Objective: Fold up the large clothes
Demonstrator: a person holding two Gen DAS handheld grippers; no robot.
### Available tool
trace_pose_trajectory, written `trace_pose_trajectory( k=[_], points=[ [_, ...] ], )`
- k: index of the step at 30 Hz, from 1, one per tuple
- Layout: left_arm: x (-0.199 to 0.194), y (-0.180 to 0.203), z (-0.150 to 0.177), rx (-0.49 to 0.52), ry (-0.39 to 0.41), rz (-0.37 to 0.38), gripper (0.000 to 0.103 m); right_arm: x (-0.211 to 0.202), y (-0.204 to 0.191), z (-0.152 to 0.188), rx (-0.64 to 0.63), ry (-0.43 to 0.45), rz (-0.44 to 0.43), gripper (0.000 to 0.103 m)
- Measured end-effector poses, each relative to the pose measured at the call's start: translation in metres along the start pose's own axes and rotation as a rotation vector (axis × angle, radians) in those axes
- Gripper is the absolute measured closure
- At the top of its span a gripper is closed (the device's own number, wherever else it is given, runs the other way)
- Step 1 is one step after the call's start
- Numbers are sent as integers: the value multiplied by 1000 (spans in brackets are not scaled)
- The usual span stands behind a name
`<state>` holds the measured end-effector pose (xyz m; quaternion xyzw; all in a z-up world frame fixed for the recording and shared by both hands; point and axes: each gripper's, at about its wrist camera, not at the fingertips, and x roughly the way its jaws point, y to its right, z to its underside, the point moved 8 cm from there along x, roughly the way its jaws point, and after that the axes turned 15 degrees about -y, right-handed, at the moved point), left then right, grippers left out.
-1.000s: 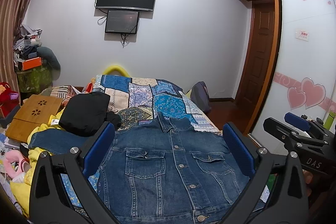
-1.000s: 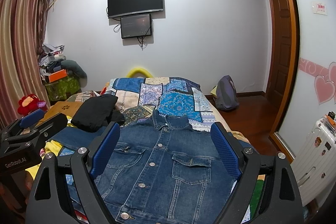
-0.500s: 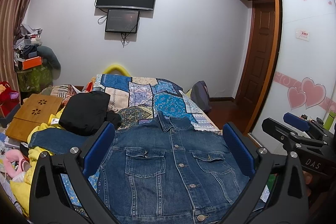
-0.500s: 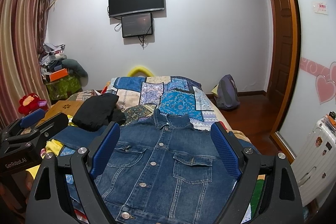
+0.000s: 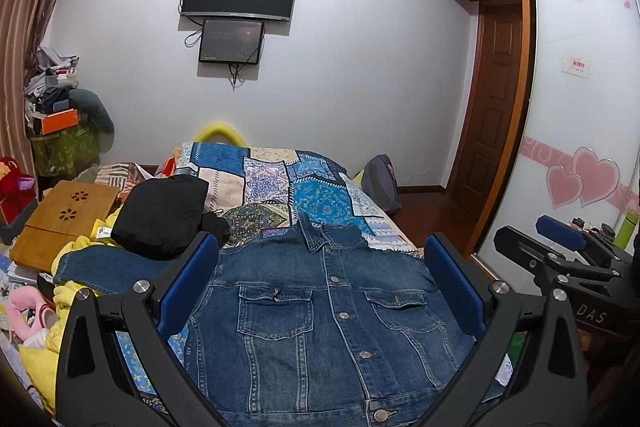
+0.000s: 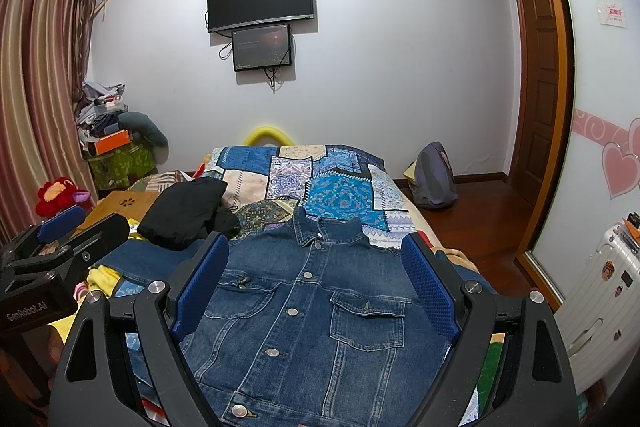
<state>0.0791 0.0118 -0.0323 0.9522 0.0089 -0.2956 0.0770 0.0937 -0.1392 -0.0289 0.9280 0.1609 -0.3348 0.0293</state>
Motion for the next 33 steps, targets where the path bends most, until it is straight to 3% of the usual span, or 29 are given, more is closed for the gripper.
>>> trace_pose_trajectory(
  k=[21,33],
  points=[
    [5,-5,-3,-8,-7,-15,0,10,2,1,3,-28,-3,17],
    [32,-44,-24,-20,-7,-78,0,51,1,-24,-45,-46,16,17]
  ],
)
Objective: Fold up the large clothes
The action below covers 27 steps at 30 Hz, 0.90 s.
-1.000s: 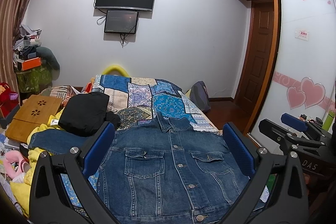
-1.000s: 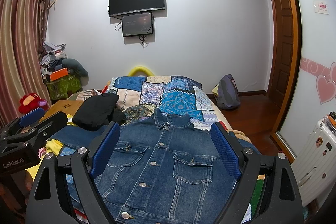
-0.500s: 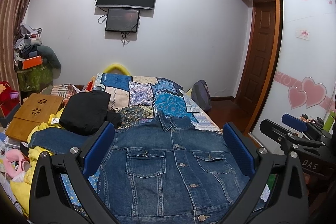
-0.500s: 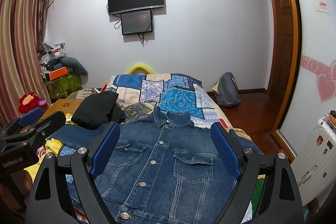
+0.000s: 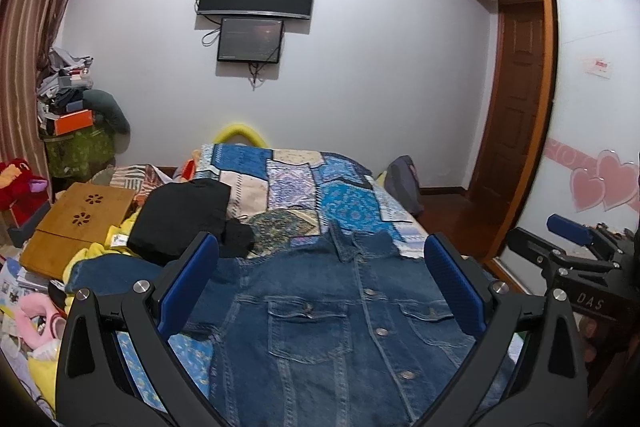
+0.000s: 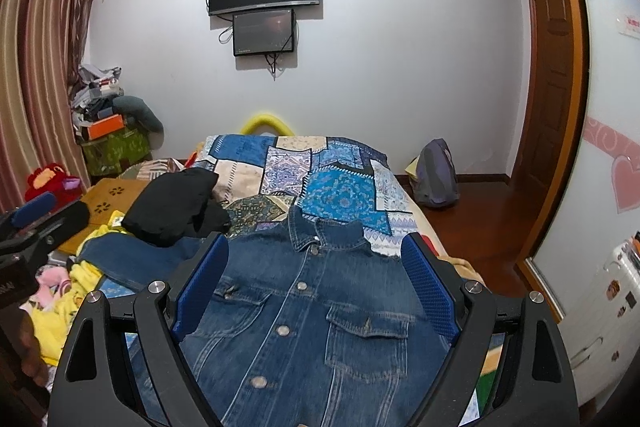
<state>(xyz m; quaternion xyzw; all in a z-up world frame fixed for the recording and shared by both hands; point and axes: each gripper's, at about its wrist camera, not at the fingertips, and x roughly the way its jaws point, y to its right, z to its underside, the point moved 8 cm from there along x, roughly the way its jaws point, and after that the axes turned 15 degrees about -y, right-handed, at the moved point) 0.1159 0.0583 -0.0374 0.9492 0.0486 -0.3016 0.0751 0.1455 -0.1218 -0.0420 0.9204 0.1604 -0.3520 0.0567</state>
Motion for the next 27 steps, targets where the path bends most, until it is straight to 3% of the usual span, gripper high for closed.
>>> trace_pose_trajectory(
  k=[7,15,24,27],
  points=[
    [38,-48,-13,-22,-47,-71,0,41,-3,-13,-22,-52,9,17],
    [98,-152,-11,-197,-169,-148,0,108,-4,-12,-10,-211,-23,17],
    [169,-288,59,-452,-441,-151,0,170,-1,16,-27,-412,-1,17],
    [183,-320,90,-542,-511,-103,0,179,0,22,-25,-460,-4,17]
  ],
)
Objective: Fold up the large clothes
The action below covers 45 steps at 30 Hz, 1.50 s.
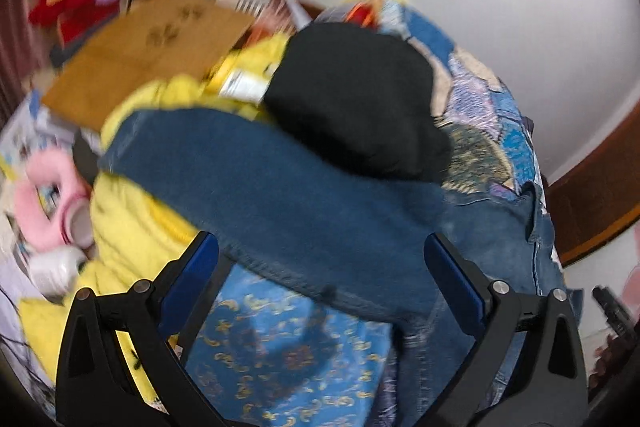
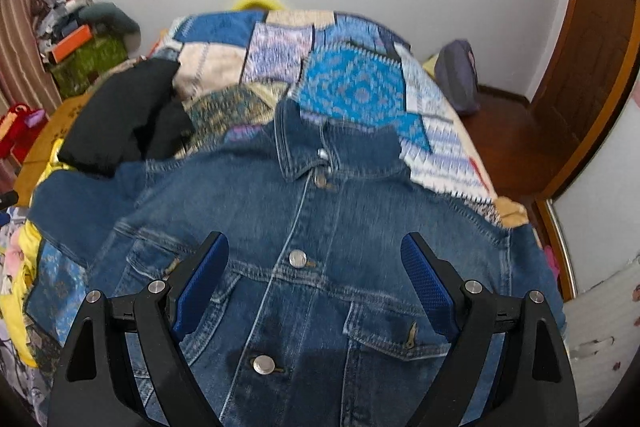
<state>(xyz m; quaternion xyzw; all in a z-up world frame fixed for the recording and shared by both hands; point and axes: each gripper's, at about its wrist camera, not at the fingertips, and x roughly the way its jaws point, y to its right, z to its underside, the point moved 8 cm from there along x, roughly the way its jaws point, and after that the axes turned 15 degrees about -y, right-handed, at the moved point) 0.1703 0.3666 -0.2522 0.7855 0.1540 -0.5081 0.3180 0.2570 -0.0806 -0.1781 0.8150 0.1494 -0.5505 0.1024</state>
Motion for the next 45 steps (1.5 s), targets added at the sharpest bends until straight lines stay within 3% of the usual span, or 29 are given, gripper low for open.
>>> trace_pose_trajectory(
  k=[3,9,15,20,23,25,28,30,34,38,45],
  points=[
    [20,-35,0,-94,-68,58,9,3,-6,1,-16,-11,-18,17],
    [39,-82,-5,-201,-116,113,11,12,-17,-4,-53,-14,8,17],
    [53,-96,-26,-236,-100,143,25,27,-25,-6,-79,-46,35,17],
    [74,-110,-47,-274,-104,138,31,34,-28,-6,-87,-61,52,17],
    [84,-119,-54,-281,-107,62,48,36,-29,-6,-84,-70,54,17],
    [86,-118,-60,-273,-102,-1,54,34,-30,-6,-93,-68,59,17],
    [76,-115,-67,-254,-72,-108,80,24,-33,-6,-114,-38,89,17],
    [63,-106,-71,-211,-41,-180,91,16,-33,-6,-126,-15,96,17],
    [22,-72,-77,-112,57,-223,94,5,-28,-6,-121,6,92,17],
    [-26,-13,-86,7,164,-166,96,-5,-18,-5,-96,21,80,17],
    [-95,136,-77,259,297,-3,96,-20,8,-4,-79,64,84,17]
  ],
)
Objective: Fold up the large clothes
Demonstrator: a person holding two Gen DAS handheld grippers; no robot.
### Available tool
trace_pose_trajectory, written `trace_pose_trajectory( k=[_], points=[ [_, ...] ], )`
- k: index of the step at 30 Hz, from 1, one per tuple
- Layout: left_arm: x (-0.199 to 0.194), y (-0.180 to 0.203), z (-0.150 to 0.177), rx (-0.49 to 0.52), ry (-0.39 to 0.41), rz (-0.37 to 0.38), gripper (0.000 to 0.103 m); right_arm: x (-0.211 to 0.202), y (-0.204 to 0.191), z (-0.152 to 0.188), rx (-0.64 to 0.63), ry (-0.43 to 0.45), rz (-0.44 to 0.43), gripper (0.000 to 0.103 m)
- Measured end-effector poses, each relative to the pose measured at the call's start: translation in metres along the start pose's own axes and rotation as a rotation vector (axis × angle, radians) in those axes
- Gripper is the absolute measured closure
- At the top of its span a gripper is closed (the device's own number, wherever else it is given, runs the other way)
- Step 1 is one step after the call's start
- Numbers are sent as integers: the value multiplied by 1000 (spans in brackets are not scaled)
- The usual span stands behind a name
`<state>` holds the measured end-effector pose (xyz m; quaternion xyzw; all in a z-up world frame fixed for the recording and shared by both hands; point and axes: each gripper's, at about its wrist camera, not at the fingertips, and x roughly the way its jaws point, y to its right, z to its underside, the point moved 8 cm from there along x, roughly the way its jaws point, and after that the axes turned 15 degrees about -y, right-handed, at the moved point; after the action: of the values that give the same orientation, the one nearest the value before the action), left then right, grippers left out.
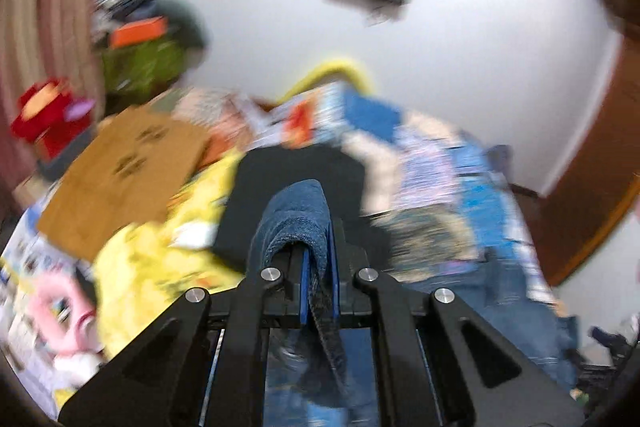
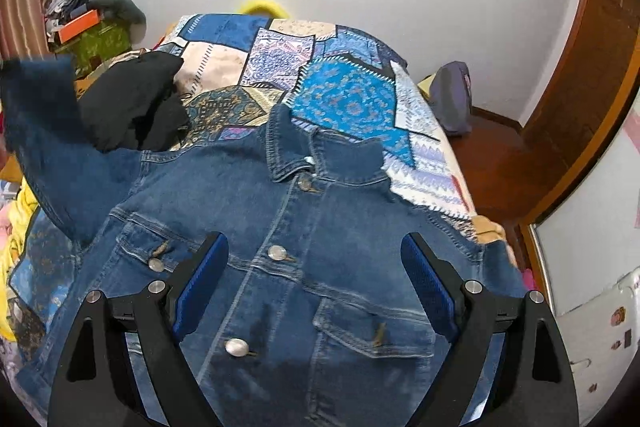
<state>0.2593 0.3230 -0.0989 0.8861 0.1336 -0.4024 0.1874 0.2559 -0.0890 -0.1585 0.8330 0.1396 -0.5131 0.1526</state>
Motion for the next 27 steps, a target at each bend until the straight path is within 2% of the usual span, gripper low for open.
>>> trace_pose_trajectory(
  k=[2,6,8,12,16,19,22,25,27],
  points=[
    [-9,54,-3,72,19,69,96,-4,8,0,-6,14,12,17],
    [-1,143,4,195,3,151,96,-13,24,4,-1,37,9,17],
    [11,178,14,241,-30,183,96,-16,32,9,5,43,6,17],
    [54,241,56,332,-159,221,96,-19,55,21,35,41,22,17],
    [101,276,116,384,-352,268,96,-16,75,34,73,18,23,17],
    [129,294,164,453,-479,272,96,-14,88,45,94,1,27,17],
    [137,309,199,515,-562,276,96,-12,95,53,110,-14,27,17],
    [135,318,223,586,-593,255,92,-10,97,57,123,-25,24,17],
    [133,321,230,610,-612,259,79,-10,98,58,131,-26,19,17]
  ],
)
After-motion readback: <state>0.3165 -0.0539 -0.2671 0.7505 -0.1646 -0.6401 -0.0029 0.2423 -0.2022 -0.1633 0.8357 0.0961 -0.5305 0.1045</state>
